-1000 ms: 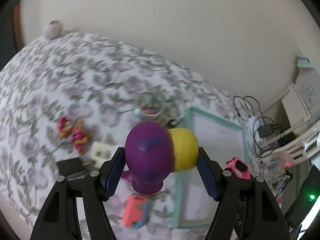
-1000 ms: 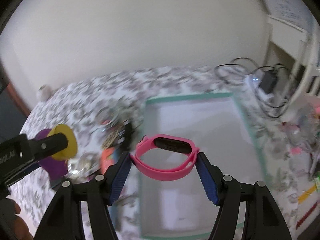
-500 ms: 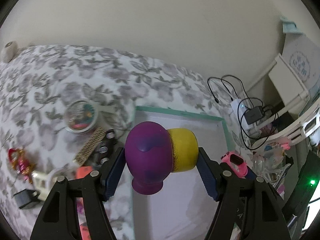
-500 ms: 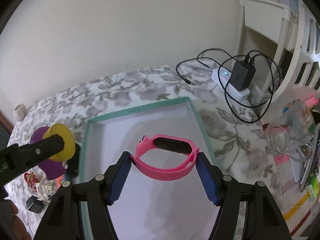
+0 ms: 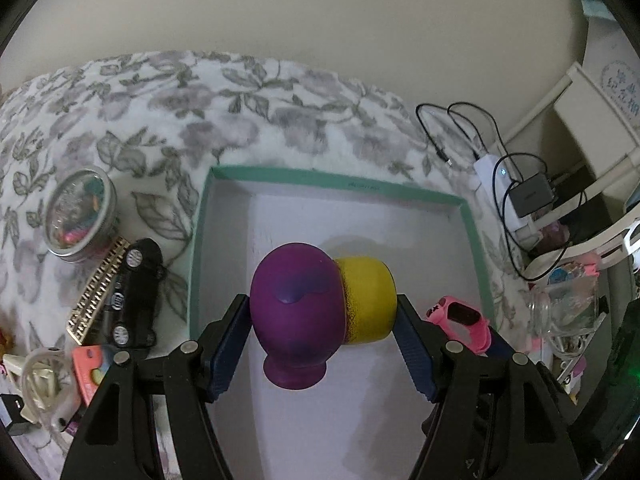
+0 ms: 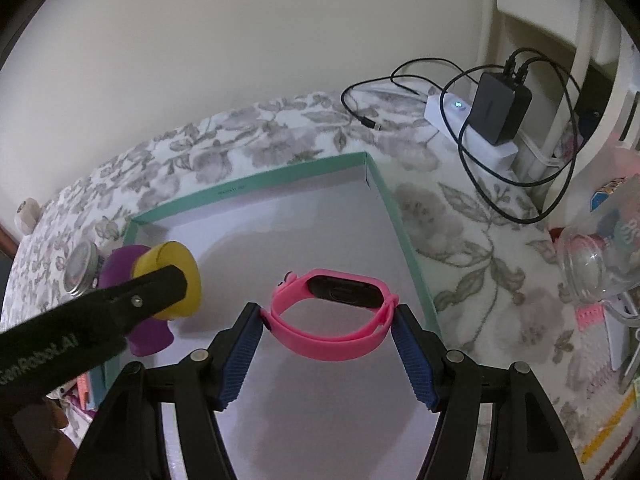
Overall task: Organize rigid objects
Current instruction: 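Carry the purple toy and pink band with both tools over the teal tray, then open both tools to drop the purple toy and pink band in the tray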
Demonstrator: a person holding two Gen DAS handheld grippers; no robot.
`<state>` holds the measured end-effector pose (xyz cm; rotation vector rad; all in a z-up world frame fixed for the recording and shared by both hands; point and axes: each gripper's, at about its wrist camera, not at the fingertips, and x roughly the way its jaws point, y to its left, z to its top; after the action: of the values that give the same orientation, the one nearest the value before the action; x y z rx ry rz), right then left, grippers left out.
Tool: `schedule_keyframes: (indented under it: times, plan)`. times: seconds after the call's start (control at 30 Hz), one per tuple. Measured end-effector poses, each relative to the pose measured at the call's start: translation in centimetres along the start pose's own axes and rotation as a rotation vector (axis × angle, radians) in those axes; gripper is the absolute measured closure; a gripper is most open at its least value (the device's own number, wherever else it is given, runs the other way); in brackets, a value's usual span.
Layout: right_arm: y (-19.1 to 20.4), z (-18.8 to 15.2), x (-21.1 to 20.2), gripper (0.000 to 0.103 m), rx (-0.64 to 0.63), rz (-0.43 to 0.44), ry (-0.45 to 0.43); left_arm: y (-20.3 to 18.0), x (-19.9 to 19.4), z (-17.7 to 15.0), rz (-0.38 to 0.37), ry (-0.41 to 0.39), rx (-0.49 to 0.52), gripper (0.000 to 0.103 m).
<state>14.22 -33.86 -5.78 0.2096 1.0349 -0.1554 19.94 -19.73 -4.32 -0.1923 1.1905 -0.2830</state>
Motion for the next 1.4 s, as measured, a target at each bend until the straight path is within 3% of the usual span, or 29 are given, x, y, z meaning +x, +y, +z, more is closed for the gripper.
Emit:
schedule_keyframes:
  times: [0.47, 0.6, 0.7, 0.97, 1.07, 1.2, 1.3, 1.4]
  plan:
    - [0.3, -0.7, 1.4, 0.032, -0.029, -0.039, 0.036, -0.2, 0.9, 0.2, 0.008, 0.015, 0.017, 0.031]
    - [0.3, -0.5, 1.4, 0.030, -0.021, -0.033, 0.042, -0.3, 0.8, 0.3, -0.028, 0.029, 0.010, 0.028]
    - [0.1, -0.5, 1.0, 0.027, -0.009, -0.028, 0.039, -0.4, 0.2, 0.2, -0.045, 0.020, 0.004, 0.022]
    - [0.8, -0.2, -1.6, 0.027, -0.015, -0.022, 0.013, -0.7, -3.6, 0.3, -0.055, -0.045, 0.000, 0.021]
    - [1.3, -0.1, -2.9, 0.025, -0.017, -0.018, -0.003, -0.2, -5.3, 0.0, -0.048, -0.075, -0.020, 0.019]
    - [1.9, -0.4, -4.4, 0.016, -0.024, -0.017, -0.019, 1.1, -6.9, -0.7, -0.010, -0.103, -0.067, 0.008]
    - [2.3, -0.8, -5.2, 0.016, -0.032, -0.019, -0.023, 2.0, -8.1, -1.4, 0.041, -0.129, -0.073, 0.008]
    - [2.6, -1.4, -5.8, 0.008, -0.029, -0.017, -0.024, 2.9, -8.8, -2.2, 0.072, -0.145, -0.087, 0.007]
